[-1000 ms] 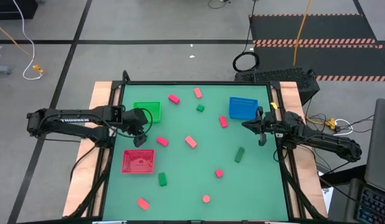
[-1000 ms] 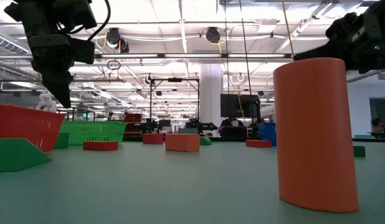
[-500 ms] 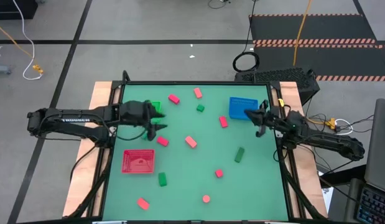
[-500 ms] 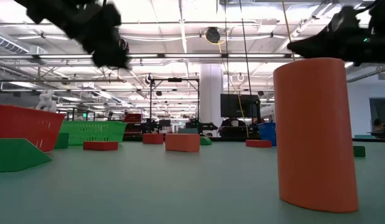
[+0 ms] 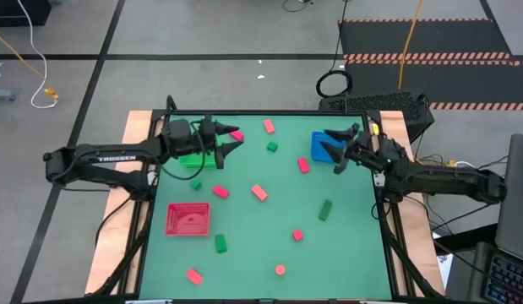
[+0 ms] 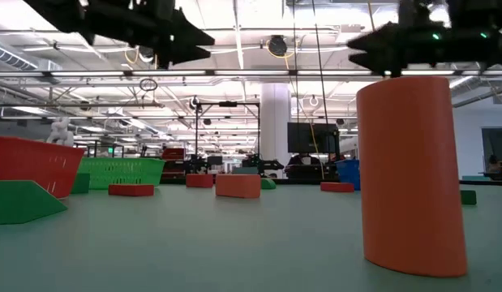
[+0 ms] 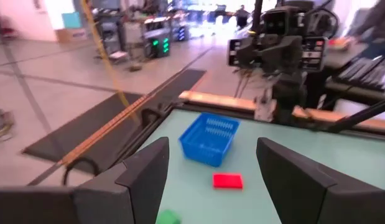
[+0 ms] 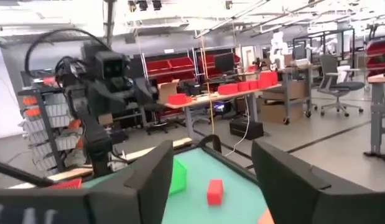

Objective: Sort & place blocks by color
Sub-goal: Put the green block into the blue bin

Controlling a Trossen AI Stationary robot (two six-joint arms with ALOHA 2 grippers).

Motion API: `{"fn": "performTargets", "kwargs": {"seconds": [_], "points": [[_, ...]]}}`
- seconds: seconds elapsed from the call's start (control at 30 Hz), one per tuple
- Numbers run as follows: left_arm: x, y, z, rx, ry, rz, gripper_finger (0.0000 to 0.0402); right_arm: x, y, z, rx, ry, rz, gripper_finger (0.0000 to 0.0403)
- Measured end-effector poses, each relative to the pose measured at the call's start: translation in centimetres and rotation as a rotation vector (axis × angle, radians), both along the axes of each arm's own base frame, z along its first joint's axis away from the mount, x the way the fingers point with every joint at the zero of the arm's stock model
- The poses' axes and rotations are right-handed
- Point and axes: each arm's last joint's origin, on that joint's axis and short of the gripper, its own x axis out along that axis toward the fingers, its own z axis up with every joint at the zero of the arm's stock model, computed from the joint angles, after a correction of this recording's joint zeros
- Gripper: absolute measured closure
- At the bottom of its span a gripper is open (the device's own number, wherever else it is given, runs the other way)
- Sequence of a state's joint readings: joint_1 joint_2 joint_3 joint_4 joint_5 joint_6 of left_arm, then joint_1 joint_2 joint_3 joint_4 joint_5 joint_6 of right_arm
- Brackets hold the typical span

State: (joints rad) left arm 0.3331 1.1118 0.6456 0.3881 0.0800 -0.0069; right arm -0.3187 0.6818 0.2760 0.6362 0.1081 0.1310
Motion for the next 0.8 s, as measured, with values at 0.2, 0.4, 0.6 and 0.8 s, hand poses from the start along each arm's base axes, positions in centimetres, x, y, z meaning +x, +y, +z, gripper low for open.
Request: {"fn": "performTargets", "kwargs": {"seconds": [0.2, 0.4, 0.6, 0.8], "points": [[1.3, 2.2, 1.8, -0.023, 0.059, -0.053, 0.0158, 4.0, -1.5, 2.4, 0.034, 0.247, -0.052, 0.0170], [1.5, 2.8, 3.8, -0.015, 0.272, -0.051, 0.0158, 7.9, -2.5, 3.9, 0.129, 0.502, -0.062, 0.0170], [0.8, 2.4, 1.9, -0.039, 0.408, -0.070, 0.0158, 11.0, -1.1, 4.2, 0.144, 0.648, 0.023, 0.0171], [0.3, 3.1, 1.2, 0.040, 0.502, 0.013, 0.0158, 13.6, 0.4, 4.7, 0.212, 0.838, -0.083, 0.0172]]}}
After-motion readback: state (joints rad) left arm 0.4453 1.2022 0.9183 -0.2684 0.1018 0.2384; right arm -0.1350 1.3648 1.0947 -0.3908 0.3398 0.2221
